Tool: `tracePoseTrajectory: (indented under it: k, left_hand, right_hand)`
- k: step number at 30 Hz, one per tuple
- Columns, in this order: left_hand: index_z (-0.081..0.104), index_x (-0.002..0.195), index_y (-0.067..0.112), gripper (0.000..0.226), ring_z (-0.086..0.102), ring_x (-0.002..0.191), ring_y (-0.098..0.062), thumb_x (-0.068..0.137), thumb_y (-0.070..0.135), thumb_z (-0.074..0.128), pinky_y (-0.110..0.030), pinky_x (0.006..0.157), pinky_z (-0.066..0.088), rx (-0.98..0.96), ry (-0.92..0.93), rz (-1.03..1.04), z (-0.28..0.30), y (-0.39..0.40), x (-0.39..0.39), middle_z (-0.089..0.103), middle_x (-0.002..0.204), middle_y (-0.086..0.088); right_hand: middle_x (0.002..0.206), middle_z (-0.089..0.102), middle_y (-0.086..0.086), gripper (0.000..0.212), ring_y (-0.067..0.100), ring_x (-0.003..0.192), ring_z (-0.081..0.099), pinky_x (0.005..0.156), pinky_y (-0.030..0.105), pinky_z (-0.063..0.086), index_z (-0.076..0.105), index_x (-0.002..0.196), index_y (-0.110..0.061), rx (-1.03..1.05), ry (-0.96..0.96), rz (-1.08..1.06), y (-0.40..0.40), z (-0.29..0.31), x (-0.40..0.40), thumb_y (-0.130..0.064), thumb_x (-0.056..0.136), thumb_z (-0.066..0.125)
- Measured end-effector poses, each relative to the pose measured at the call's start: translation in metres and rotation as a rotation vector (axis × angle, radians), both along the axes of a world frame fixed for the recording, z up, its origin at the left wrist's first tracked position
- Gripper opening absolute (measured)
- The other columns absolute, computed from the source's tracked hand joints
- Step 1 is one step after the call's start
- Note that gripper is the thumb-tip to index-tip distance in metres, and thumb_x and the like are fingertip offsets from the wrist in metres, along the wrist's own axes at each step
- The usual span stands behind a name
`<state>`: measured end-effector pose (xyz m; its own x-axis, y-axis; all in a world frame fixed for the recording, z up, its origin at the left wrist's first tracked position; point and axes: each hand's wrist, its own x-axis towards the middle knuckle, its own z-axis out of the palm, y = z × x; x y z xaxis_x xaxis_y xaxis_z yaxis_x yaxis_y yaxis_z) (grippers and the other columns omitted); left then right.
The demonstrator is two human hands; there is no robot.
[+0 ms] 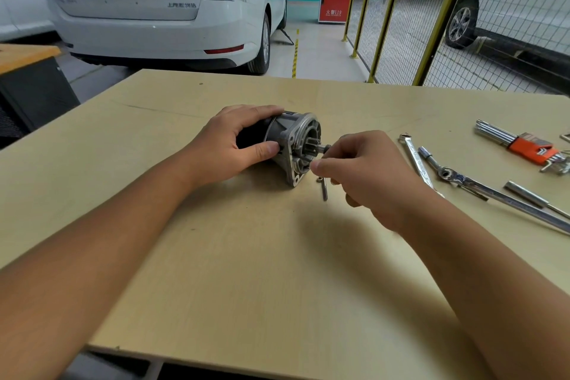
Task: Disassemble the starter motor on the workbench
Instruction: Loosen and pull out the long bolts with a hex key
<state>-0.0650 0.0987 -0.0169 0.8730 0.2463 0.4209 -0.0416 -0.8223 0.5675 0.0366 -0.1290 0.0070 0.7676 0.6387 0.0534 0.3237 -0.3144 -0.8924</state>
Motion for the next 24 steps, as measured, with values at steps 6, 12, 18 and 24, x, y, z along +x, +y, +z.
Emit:
tracePoseTrajectory:
  k: [6, 12, 18, 24]
  left_hand:
    - [0.056, 0.147, 0.033, 0.063, 0.047, 0.136, -0.013, 0.086, 0.045, 0.07, -0.041, 0.119, 0.037, -0.005, 0.002, 0.003, -0.0007, 0.001, 0.0003, 0.061, 0.139, 0.011]
    - [0.056, 0.147, 0.036, 0.063, 0.047, 0.136, -0.013, 0.087, 0.047, 0.07, -0.044, 0.118, 0.037, -0.007, 0.001, 0.007, -0.0027, 0.0025, 0.0005, 0.061, 0.14, 0.012]
    - [0.056, 0.147, 0.035, 0.063, 0.047, 0.136, -0.013, 0.087, 0.046, 0.07, -0.044, 0.118, 0.037, -0.003, -0.001, 0.006, -0.0012, 0.0022, 0.0004, 0.061, 0.14, 0.012]
    - [0.055, 0.146, 0.039, 0.061, 0.047, 0.135, -0.011, 0.087, 0.047, 0.07, -0.039, 0.118, 0.037, -0.005, -0.007, 0.004, -0.0026, 0.0033, 0.0015, 0.061, 0.137, 0.016]
  right_hand:
    - [0.05, 0.061, -0.002, 0.033, 0.011, 0.036, 0.042, 0.041, 0.022, 0.034, 0.075, 0.072, -0.007, -0.112, 0.037, 0.054, -0.0008, 0.0031, 0.0014, -0.025, 0.097, 0.063]
    - [0.063, 0.069, 0.0, 0.031, 0.001, 0.037, 0.046, 0.038, 0.014, 0.032, 0.075, 0.073, -0.019, -0.194, -0.245, 0.04, -0.0029, 0.0038, 0.0021, -0.036, 0.097, 0.066]
    - [0.06, 0.069, 0.002, 0.028, 0.002, 0.034, 0.045, 0.04, 0.019, 0.037, 0.076, 0.071, -0.016, -0.118, -0.106, 0.011, -0.0019, 0.0024, 0.0027, -0.029, 0.094, 0.071]
    - [0.058, 0.068, 0.0, 0.021, 0.004, 0.036, 0.048, 0.045, 0.023, 0.04, 0.075, 0.072, -0.015, -0.067, -0.026, -0.067, 0.0004, 0.0014, 0.0012, -0.026, 0.09, 0.076]
